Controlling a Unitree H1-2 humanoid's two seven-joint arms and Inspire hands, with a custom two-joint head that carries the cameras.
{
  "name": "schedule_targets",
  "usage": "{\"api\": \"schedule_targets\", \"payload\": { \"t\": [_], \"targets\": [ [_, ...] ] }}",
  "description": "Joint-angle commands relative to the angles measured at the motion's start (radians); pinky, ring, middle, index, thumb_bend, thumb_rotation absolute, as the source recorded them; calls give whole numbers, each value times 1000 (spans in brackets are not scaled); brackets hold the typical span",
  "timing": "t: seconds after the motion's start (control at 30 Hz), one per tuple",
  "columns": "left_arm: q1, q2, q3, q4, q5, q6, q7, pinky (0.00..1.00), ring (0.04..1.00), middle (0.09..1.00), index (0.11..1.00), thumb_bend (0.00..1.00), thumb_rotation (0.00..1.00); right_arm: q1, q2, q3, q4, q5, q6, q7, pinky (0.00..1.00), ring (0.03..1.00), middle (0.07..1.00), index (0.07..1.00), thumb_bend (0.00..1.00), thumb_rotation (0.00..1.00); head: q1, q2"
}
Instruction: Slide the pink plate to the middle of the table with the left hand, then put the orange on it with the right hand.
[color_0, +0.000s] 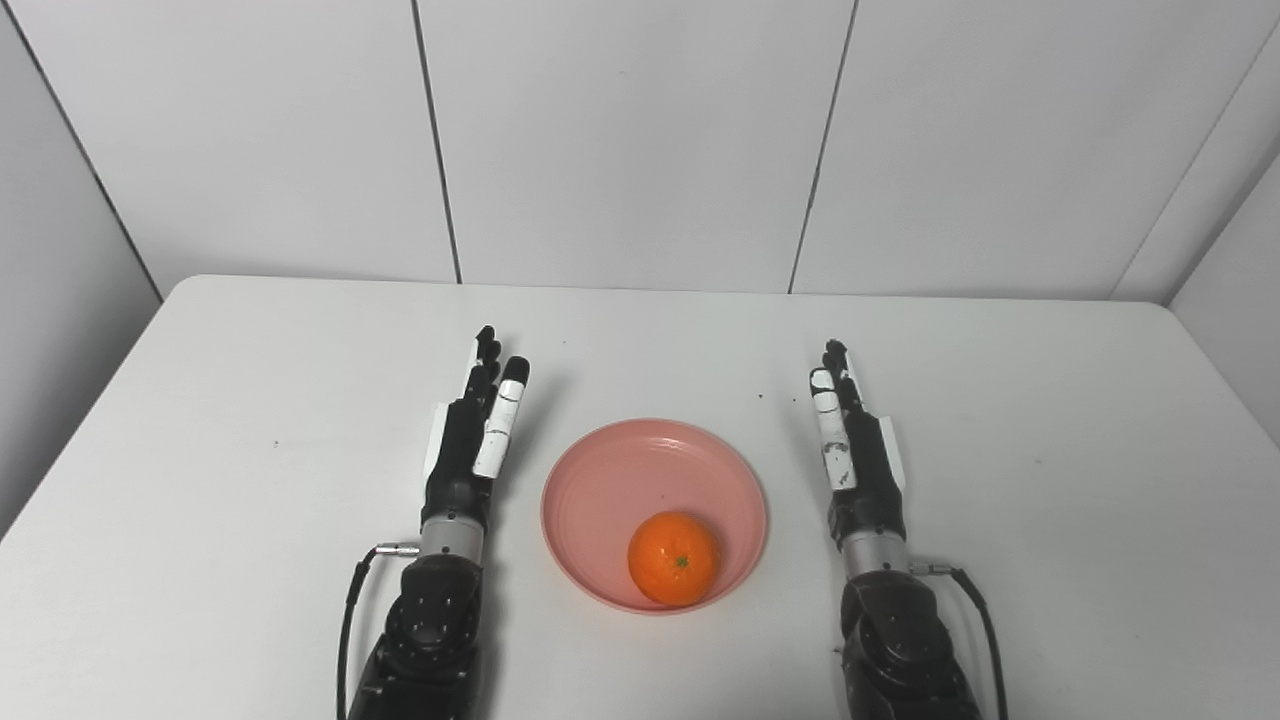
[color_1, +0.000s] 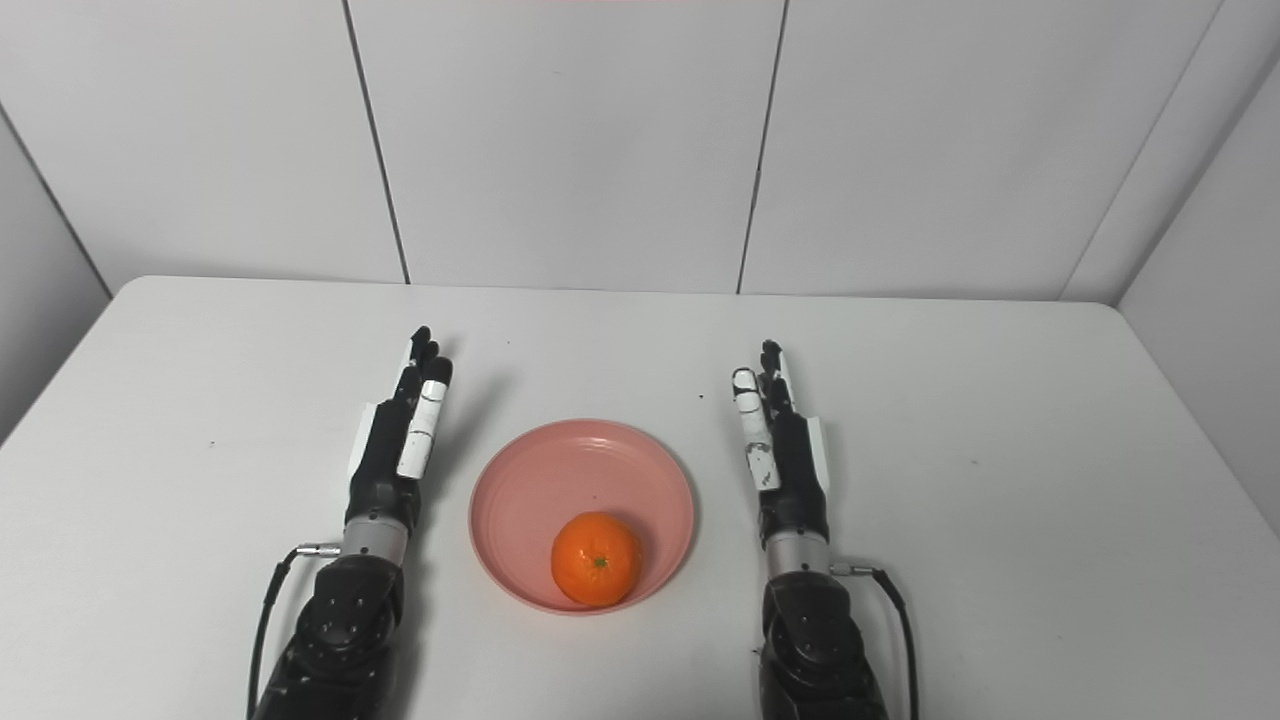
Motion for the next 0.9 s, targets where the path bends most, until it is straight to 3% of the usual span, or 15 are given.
{"api": "schedule_targets", "payload": {
  "t": [0.0,0.23,0.4,0.87],
  "targets": [
    [14,-3,0,-8,-10,41,-15,1000,1000,1000,1000,831,1000,56,-16,9,64,-17,-37,10,749,834,858,964,909,1000,1,1],
    [22,-14,0,-31,-25,64,-12,1000,1000,1000,1000,831,1000,54,-12,5,62,-5,-33,3,762,836,855,966,914,1000,0,1],
    [29,-21,-1,-38,-21,62,-2,1000,1000,1000,1000,827,1000,56,-9,5,56,1,-27,5,971,973,961,987,905,1000,1,2],
    [36,-31,2,-46,-24,72,-1,1000,1000,1000,1000,825,1000,61,-4,2,32,9,2,6,1000,1000,996,995,895,1000,1,7]
  ]
}}
